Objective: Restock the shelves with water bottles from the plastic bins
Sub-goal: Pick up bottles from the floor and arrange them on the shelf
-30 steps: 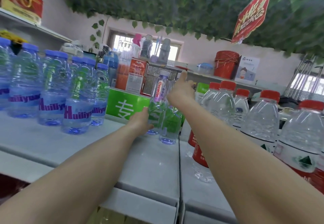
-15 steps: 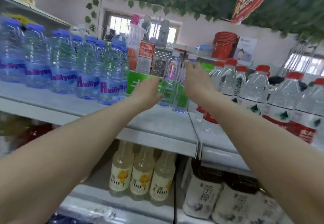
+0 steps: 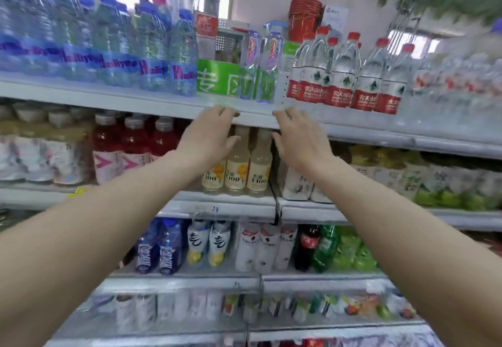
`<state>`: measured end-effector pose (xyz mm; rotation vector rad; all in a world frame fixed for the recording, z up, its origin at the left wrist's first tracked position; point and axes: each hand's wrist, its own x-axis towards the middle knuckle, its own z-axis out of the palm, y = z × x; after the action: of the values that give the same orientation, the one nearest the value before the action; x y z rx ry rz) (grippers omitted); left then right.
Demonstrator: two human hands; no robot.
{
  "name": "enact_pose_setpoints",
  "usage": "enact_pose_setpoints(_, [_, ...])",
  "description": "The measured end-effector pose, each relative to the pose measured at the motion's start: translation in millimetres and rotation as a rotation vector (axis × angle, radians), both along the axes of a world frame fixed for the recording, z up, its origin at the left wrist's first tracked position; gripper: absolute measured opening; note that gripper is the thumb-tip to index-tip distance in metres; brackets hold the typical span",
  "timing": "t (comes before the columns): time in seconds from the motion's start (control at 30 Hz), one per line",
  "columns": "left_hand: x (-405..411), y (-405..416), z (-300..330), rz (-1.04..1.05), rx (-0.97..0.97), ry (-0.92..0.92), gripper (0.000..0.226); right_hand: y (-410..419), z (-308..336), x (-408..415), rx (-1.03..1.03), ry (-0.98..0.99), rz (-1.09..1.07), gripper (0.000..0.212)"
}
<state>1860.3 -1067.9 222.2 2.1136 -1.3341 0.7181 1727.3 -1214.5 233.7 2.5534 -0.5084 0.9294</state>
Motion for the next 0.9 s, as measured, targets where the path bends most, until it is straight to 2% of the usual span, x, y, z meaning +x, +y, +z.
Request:
enact_pose_setpoints(0.3, [-39, 16, -45, -0.09, 0.028, 0.001, 0.053, 15, -43, -57, 0.018, 0.026, -0.057, 0.042])
enact_pose_setpoints(0.5, [-51, 12, -117, -0.117, 0.053, 0.118, 0.049, 11, -120, -68, 0.097, 0.094, -0.05, 0.041])
enact_pose_setpoints(0.67, [-51, 19, -233, -0.092, 0.181, 0.243, 0.044, 11, -243, -65, 0.236, 0.238, -0.001, 0.042])
enact_pose_setpoints(0.77, [-50, 29, -326, -0.091, 0.258, 0.331, 0.043, 17, -335, -64, 0.338, 0.345, 0.046, 0.039])
enact_pose_setpoints(0.9, [-57, 48, -459, -0.051, 0.357, 0.455, 0.041, 25, -466, -64, 0.388, 0.444, 0.073, 0.046])
